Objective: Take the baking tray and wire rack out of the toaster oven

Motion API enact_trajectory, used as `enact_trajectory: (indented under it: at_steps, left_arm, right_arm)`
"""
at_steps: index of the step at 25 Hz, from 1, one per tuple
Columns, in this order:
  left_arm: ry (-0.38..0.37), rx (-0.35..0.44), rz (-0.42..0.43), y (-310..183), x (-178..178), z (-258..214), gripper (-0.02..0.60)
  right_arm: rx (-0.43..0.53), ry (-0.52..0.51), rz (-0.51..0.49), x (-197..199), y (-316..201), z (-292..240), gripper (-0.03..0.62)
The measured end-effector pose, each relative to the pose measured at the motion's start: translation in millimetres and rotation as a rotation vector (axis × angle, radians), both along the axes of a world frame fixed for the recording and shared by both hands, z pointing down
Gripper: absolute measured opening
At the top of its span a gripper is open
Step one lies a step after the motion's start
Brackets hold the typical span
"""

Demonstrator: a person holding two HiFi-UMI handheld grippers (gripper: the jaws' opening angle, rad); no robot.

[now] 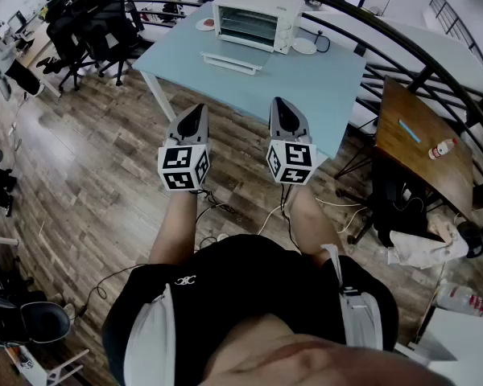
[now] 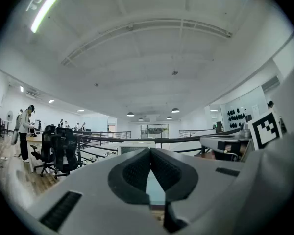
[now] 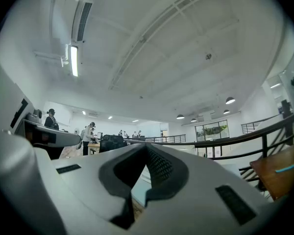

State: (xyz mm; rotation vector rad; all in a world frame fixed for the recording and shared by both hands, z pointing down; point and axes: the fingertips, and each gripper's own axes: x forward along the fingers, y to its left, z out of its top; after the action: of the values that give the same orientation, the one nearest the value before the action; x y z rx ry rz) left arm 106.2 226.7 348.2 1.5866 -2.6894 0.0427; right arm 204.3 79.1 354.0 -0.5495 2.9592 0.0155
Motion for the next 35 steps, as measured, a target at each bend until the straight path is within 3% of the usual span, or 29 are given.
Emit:
enact_trajectory:
  at_steps: [24, 35]
  left_arm:
    - [0.016, 0.015, 0.070, 44.2, -28.9, 15.3, 0.014]
    - [0.006, 0.022, 0.083, 38.6, -42.6, 16.4, 0.014]
  right_arm:
    - [-0.011, 0.002, 0.076, -17.9, 55.1, 11.9, 0.002]
    - [-0.013, -0.010, 0.090, -32.6, 47.9, 11.4, 0.002]
